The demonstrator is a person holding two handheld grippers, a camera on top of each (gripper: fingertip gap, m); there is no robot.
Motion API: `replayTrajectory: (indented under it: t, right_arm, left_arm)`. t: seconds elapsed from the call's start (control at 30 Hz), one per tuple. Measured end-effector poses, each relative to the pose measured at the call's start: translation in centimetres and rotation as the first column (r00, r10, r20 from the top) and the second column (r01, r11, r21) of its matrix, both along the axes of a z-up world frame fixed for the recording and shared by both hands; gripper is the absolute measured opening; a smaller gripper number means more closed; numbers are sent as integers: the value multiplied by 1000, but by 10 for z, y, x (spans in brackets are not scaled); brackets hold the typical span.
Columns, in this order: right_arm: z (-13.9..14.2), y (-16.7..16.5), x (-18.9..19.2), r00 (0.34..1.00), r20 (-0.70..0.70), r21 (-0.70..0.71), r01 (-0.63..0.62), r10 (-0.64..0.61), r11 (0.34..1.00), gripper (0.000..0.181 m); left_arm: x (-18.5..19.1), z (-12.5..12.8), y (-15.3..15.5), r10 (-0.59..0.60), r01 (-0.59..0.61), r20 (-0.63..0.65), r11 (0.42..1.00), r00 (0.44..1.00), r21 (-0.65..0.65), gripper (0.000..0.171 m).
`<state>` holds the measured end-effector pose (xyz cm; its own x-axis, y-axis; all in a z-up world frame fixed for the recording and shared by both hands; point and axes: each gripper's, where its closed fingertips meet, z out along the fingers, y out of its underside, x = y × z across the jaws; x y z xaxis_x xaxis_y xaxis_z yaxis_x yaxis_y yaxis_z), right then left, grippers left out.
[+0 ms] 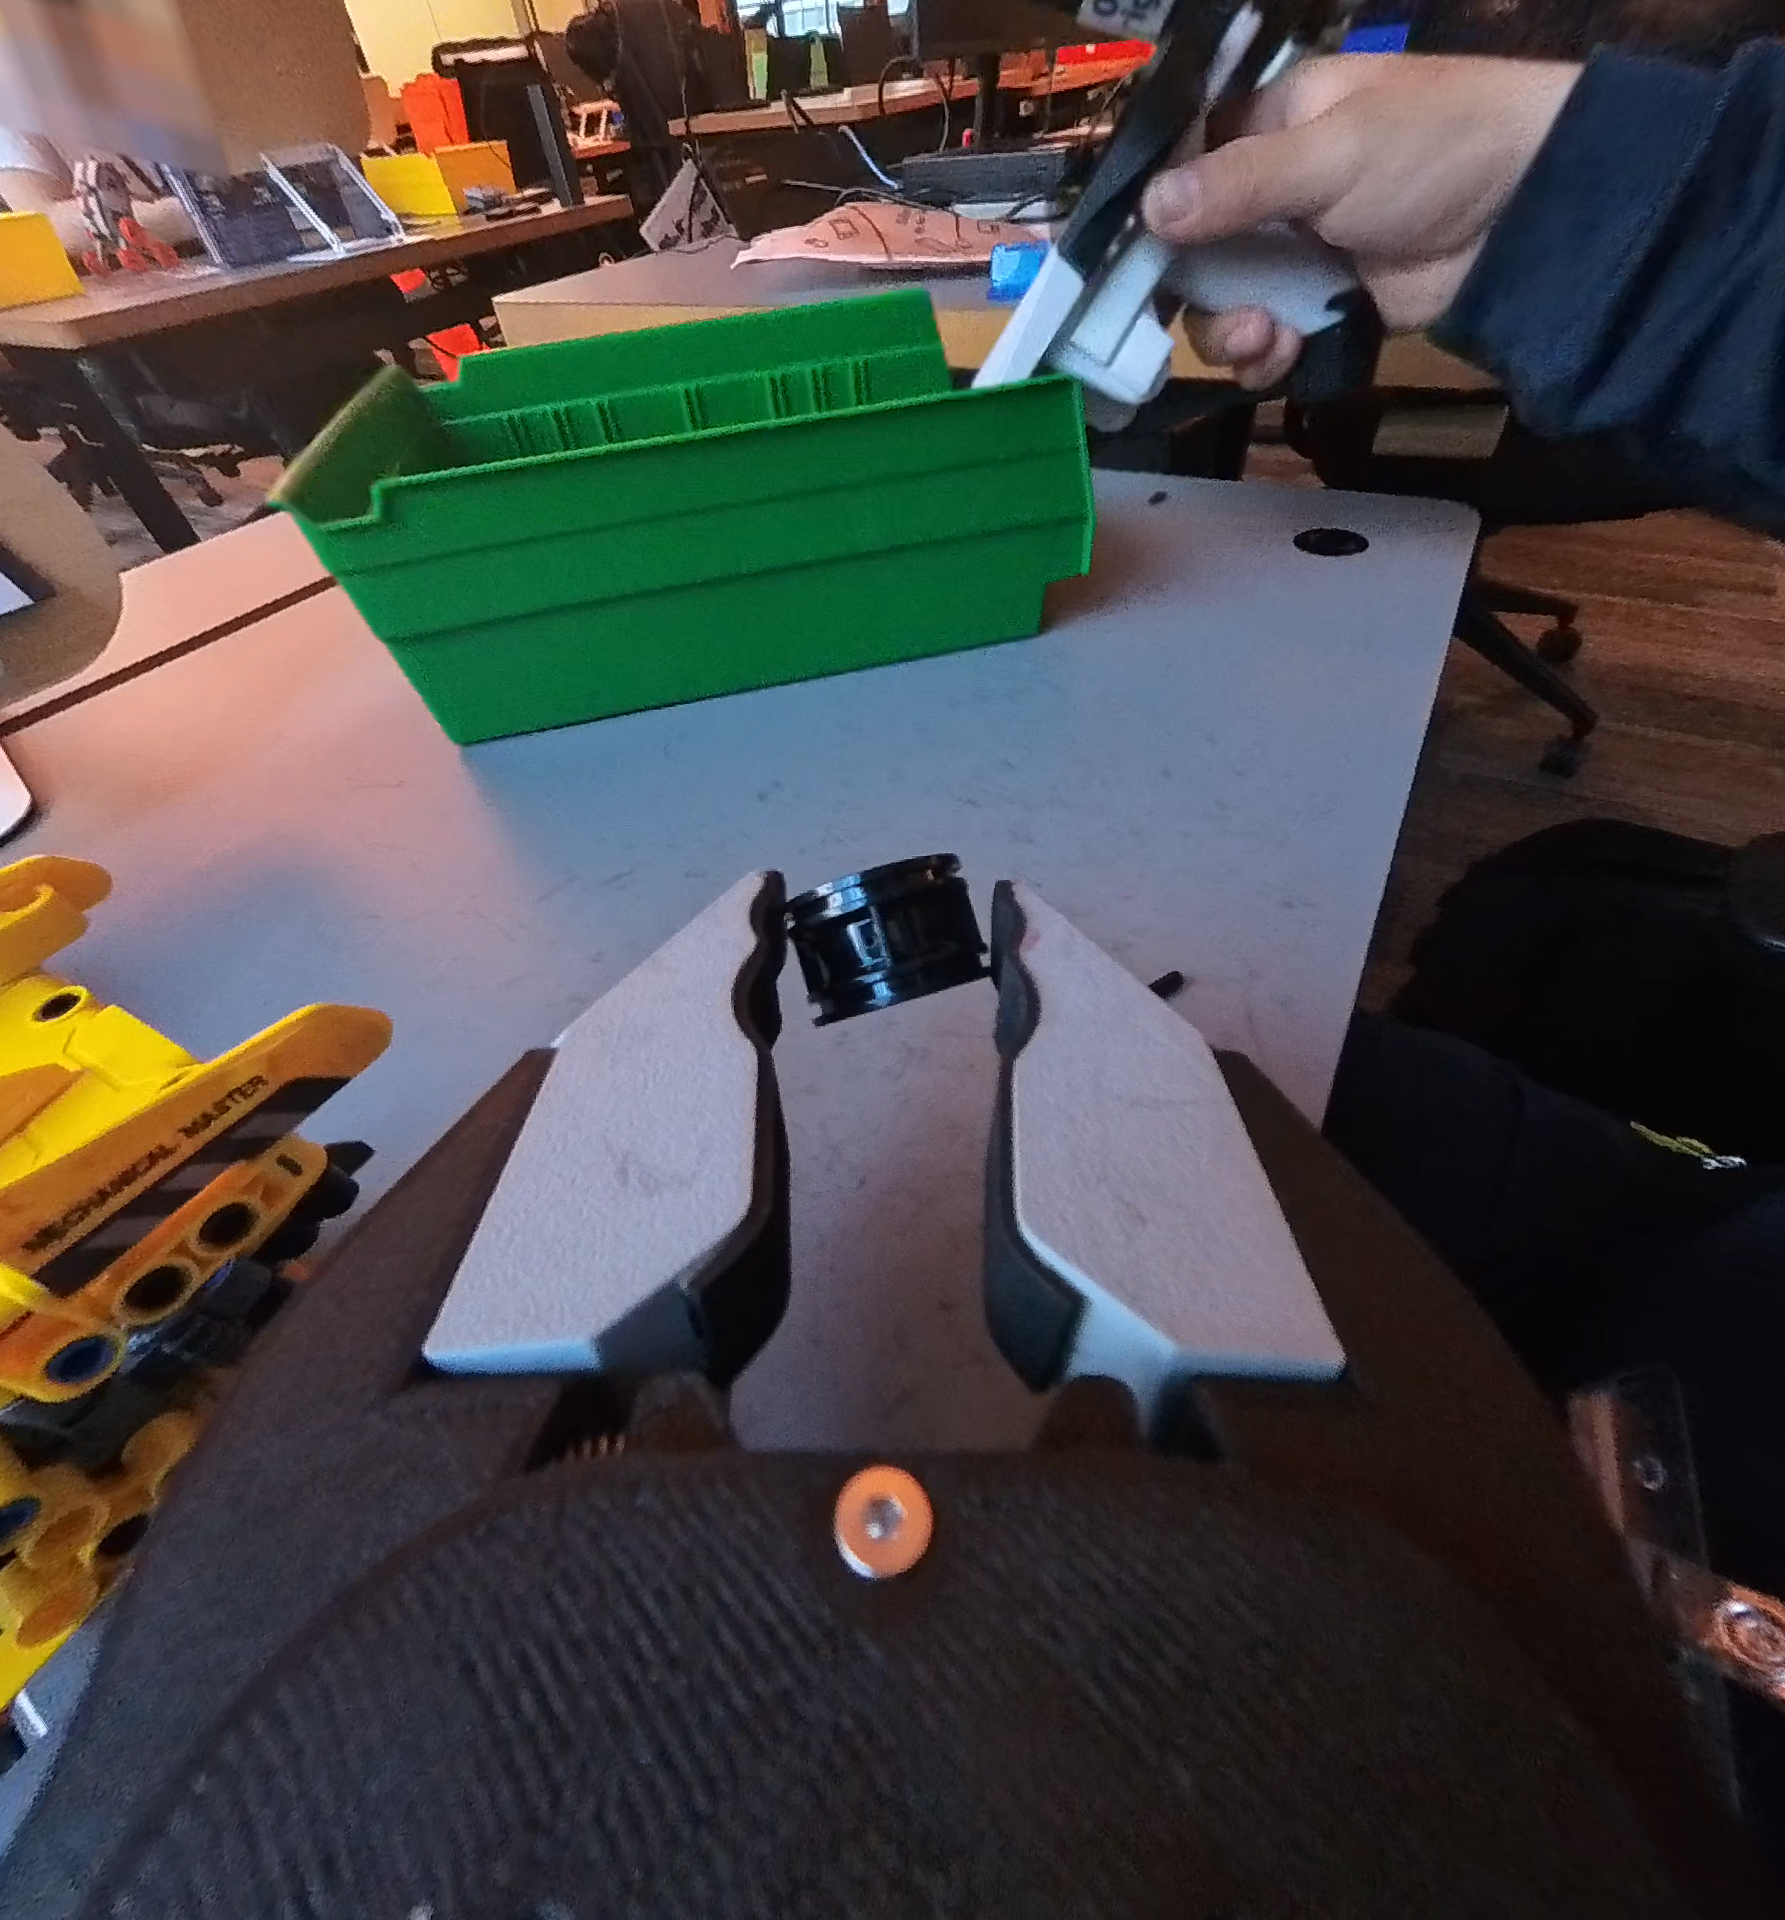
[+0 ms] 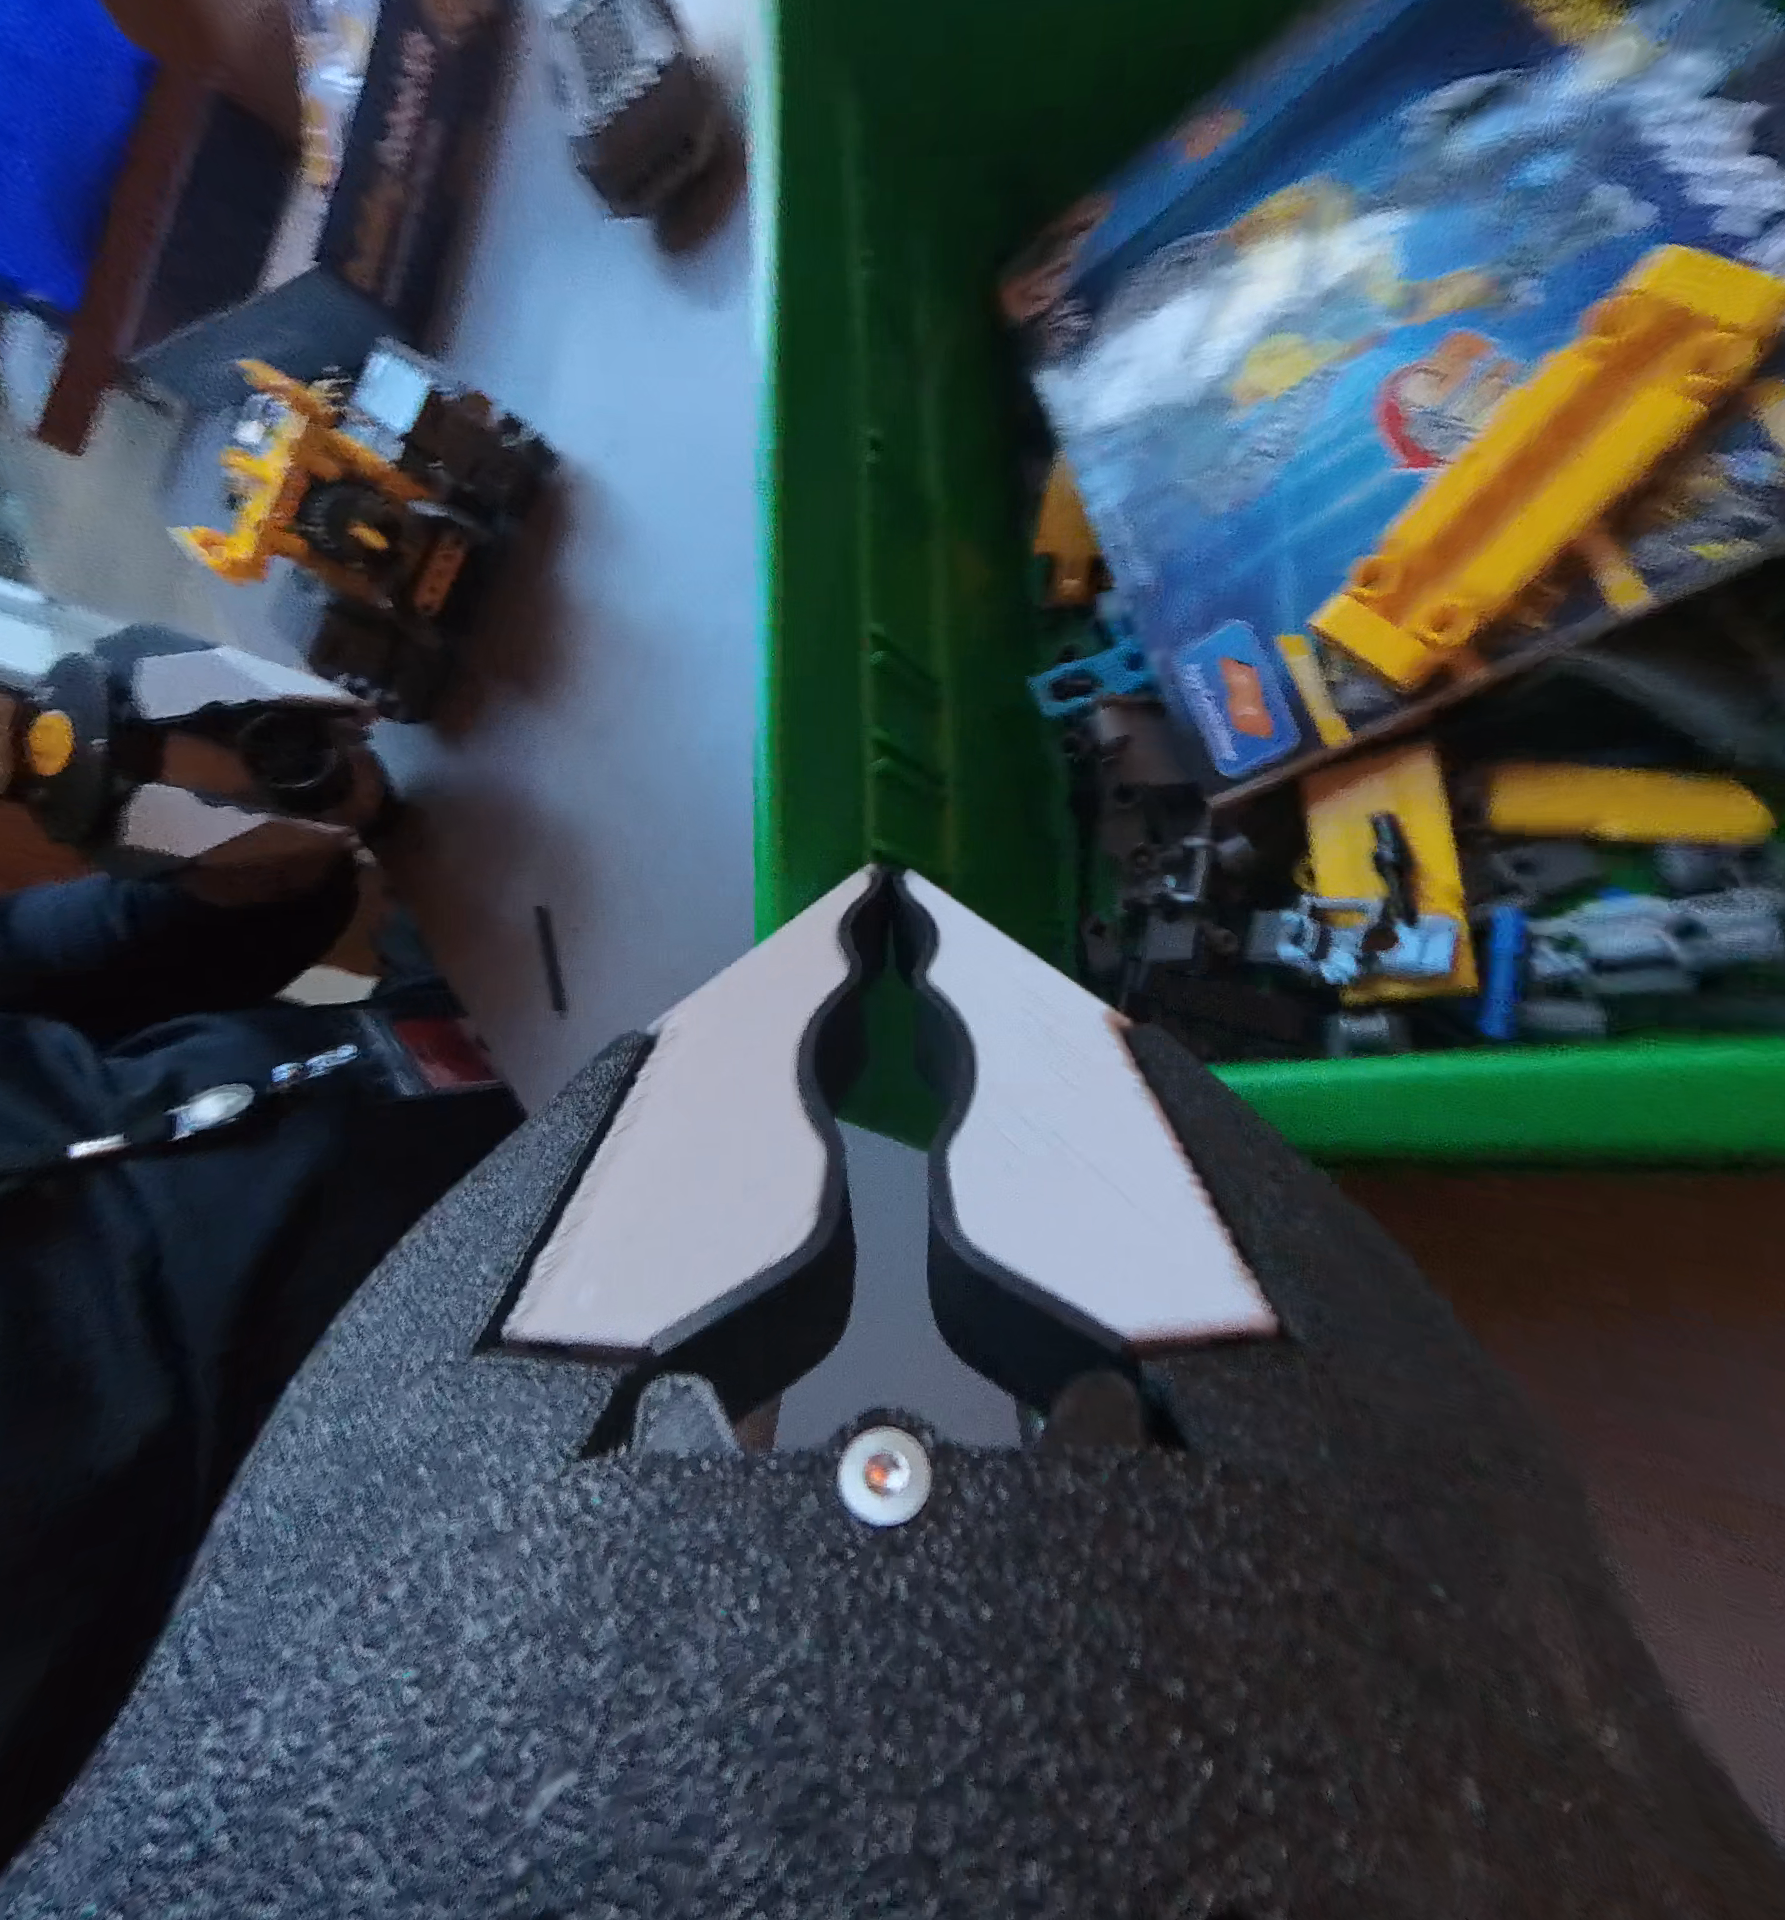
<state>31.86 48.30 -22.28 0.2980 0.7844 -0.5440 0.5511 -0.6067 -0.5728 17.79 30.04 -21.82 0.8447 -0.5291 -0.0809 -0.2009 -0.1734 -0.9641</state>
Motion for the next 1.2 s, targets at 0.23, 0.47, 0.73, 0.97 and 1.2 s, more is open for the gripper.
replayTrajectory:
  t: [0.23, 0.47, 0.73, 0.97, 1.2]
  right_arm:
    - [47, 1, -44, 994, -65, 375, 102, -83, 922, 14]
    - [39, -183, -127, 930, -120, 270, -308, 349, 912, 45]
    - [17, -216, -143, 897, -189, 72, -394, 401, 916, 33]
    - [85, -53, -70, 996, -83, 532, 69, -30, 844, 31]
    - [42, 10, -29, 996, 60, 380, 37, -65, 924, 66]
  left_arm:
    - [4, 0, 2, -12, 13, -33, 1000, 999, 21, 37]
    - [11, 1, 7, 55, 3, -295, 981, 954, 193, 37]
    - [25, 19, 1, 88, 46, -381, 943, 920, 329, 36]
    - [24, -3, -10, 19, 51, -343, 980, 939, 194, 36]
    - [21, -11, -13, -6, 53, -326, 990, 945, 133, 33]
